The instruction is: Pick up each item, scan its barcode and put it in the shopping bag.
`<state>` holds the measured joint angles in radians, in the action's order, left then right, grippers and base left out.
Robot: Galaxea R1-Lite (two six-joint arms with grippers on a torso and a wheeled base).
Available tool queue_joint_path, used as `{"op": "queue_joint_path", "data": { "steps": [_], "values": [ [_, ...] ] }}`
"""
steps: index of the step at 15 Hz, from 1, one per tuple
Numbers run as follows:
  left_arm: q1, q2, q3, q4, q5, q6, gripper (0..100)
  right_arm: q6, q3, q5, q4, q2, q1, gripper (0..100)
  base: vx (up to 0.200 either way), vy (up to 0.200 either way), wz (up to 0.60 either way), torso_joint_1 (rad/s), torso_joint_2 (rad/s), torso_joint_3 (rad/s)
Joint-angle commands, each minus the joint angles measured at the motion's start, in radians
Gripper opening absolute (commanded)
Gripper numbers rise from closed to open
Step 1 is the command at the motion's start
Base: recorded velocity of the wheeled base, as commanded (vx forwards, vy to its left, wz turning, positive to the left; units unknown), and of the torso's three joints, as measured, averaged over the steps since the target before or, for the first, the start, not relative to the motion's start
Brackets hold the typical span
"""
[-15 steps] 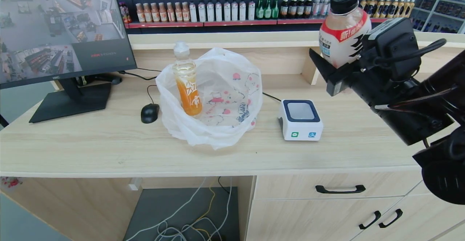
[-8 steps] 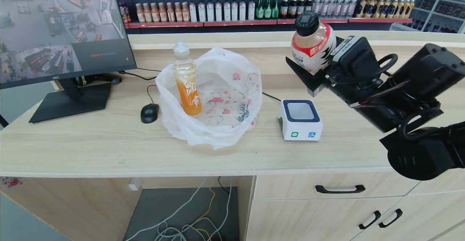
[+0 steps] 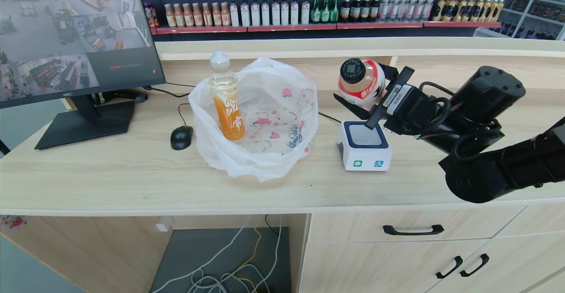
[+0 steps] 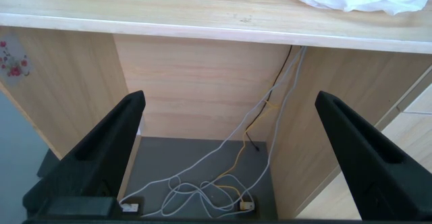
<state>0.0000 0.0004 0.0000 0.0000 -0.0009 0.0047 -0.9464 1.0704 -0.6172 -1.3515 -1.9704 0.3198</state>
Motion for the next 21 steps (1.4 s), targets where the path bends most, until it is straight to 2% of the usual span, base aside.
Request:
{"op": "queue_joint_path", "data": {
  "steps": [1, 6, 8, 21],
  "values": [
    [-0.002, 0.0, 0.0, 0.0, -0.001, 0.0, 100, -0.006, -0.003, -0.033, 0.0, -0.018, -0.021, 0, 0.0, 0.0, 0.0, 0.0, 0.0, 0.0],
    [0.0, 0.0, 0.0, 0.0, -0.001, 0.0, 100, -0.069, -0.027, -0.153, -0.001, -0.044, -0.1, 0, 0.0, 0.0, 0.0, 0.0, 0.0, 0.0],
    [-0.002, 0.0, 0.0, 0.0, -0.001, 0.0, 100, -0.071, -0.035, -0.17, -0.031, -0.067, -0.114, 0, 0.0, 0.0, 0.0, 0.0, 0.0, 0.0],
    [-0.002, 0.0, 0.0, 0.0, -0.001, 0.0, 100, -0.075, -0.032, -0.185, -0.057, -0.122, -0.111, 0, 0.0, 0.0, 0.0, 0.0, 0.0, 0.0]
  ]
}}
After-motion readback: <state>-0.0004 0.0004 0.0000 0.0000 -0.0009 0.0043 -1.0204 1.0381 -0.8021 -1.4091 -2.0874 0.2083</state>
